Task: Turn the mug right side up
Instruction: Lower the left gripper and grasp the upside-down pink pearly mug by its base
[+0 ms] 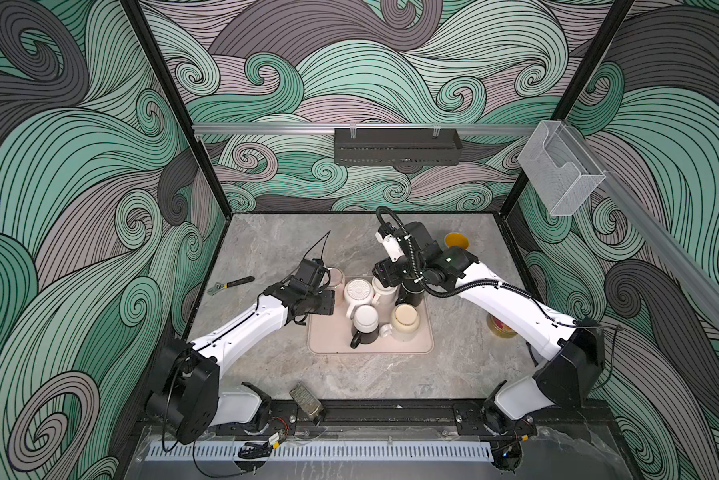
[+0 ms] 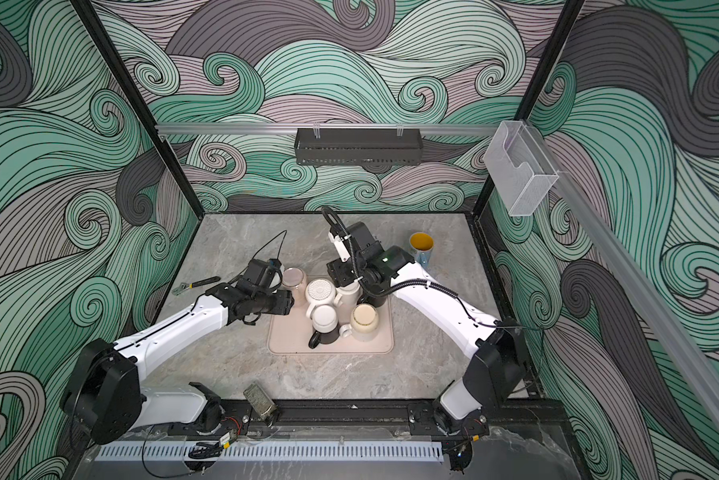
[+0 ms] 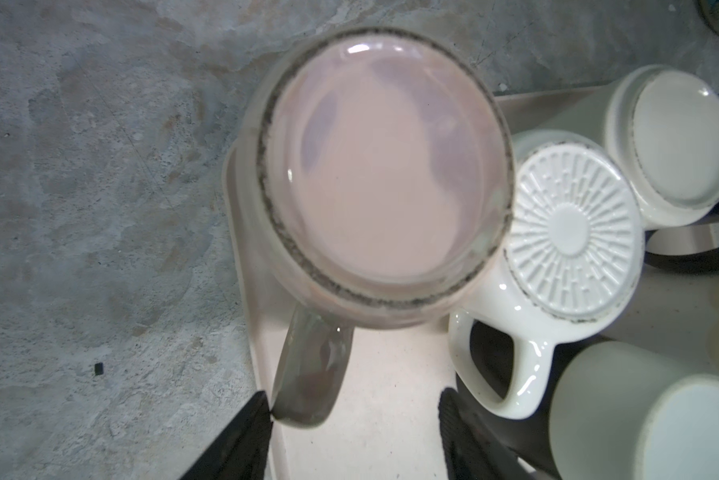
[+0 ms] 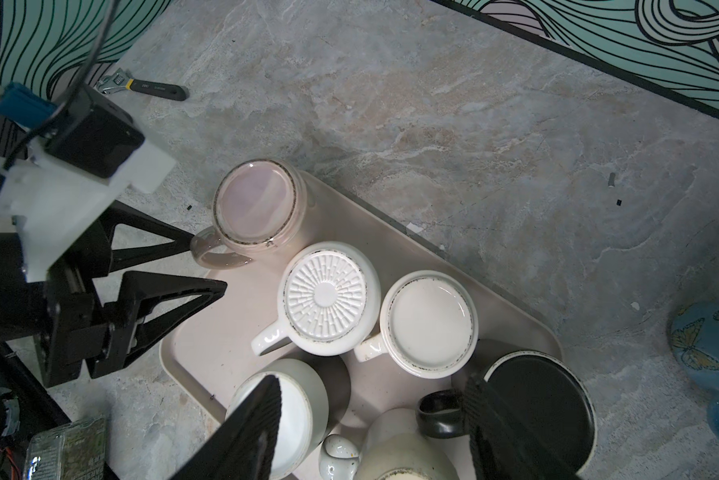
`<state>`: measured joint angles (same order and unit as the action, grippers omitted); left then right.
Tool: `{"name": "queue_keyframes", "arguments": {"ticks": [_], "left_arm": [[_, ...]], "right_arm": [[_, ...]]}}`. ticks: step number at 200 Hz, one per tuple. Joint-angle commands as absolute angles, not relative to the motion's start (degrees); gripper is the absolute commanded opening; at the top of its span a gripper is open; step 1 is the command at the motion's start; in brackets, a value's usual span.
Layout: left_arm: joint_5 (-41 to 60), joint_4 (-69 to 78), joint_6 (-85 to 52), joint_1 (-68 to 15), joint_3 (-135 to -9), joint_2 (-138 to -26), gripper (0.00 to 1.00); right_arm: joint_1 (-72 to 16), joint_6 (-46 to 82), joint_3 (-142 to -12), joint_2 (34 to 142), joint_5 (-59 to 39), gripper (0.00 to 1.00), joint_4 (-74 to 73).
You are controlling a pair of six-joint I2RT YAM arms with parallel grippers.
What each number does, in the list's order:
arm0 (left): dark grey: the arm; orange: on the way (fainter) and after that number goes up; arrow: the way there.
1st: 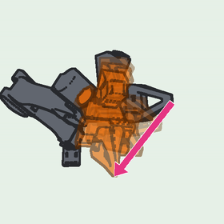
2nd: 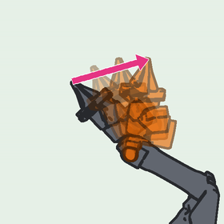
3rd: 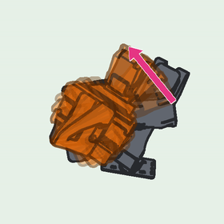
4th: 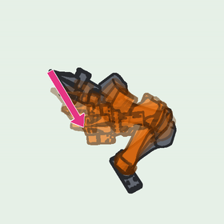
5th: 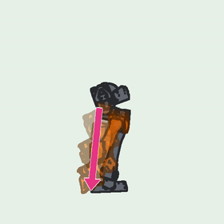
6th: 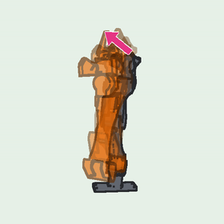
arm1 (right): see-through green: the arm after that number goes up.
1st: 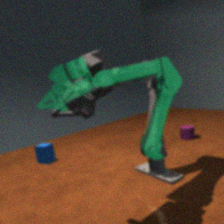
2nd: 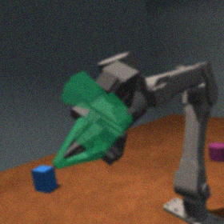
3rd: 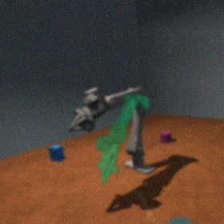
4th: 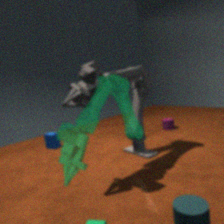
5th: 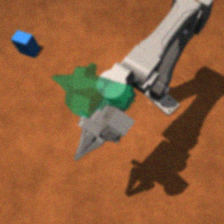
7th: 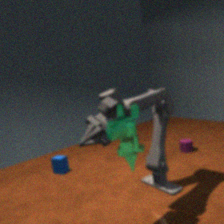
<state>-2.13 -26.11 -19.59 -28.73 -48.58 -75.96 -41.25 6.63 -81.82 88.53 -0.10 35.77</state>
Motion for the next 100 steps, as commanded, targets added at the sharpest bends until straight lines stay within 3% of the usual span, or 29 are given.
{"name": "queue_keyframes", "arguments": {"ticks": [1,44,100], "left_arm": [[-5.3,-26.8,-18.7,-29.3,-50.1,-76.9,0.66],[-6.2,-25.6,-18.5,-29.3,-51.4,-79.0,0.65],[-7.1,-25.1,-17.7,-29.3,-53.8,-83.6,0.55]], "right_arm": [[-41.6,7.0,-80.9,89.6,0.4,0.70,35.1],[-41.6,6.9,-81.1,90.3,0.5,0.70,35.1],[-41.6,7.4,-80.4,90.6,1.1,0.70,34.4]]}}
